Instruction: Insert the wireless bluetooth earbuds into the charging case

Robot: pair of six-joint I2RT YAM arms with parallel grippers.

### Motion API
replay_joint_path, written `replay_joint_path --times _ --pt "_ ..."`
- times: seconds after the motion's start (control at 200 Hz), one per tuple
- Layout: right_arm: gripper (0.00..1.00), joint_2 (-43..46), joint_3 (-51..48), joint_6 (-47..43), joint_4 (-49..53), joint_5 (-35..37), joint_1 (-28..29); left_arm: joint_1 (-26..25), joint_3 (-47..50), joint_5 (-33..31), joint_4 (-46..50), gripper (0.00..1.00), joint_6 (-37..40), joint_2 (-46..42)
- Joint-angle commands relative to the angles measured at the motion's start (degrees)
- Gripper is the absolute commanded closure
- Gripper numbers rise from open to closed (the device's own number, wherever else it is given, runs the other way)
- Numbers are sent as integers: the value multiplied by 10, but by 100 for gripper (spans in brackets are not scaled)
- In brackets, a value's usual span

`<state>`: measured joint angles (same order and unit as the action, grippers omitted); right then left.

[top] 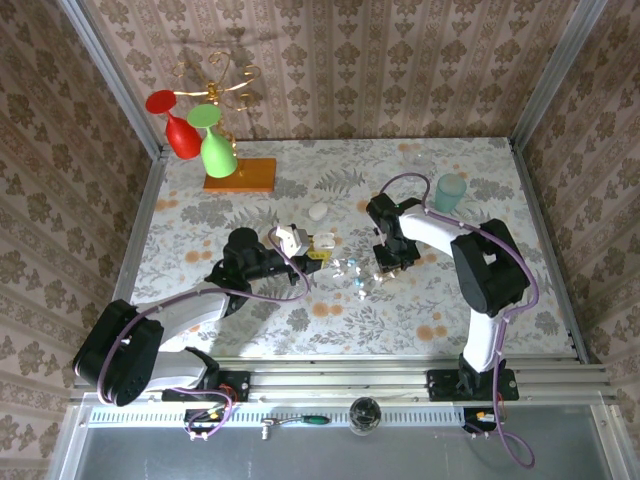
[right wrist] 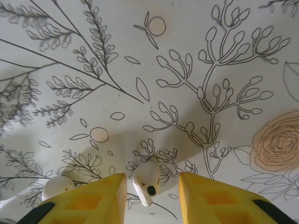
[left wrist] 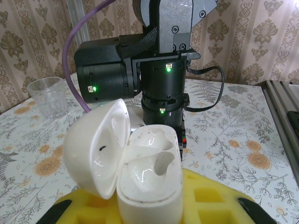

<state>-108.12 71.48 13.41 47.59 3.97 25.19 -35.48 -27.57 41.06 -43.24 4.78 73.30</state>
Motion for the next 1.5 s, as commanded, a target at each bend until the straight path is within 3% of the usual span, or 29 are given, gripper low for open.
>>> replay_joint_path --times 0.0,0.24,1.0,1.495 --pt "65 -17 16 -4 19 13 2 5 10 1 -6 100 8 -4" --pt "70 -29 21 7 10 8 2 4 10 2 -6 100 7 0" --pt "67 27 10 21 -6 -12 3 -1 1 7 -4 100 7 17" --pt "73 -20 9 20 -9 -13 1 -2 6 5 -10 100 5 18"
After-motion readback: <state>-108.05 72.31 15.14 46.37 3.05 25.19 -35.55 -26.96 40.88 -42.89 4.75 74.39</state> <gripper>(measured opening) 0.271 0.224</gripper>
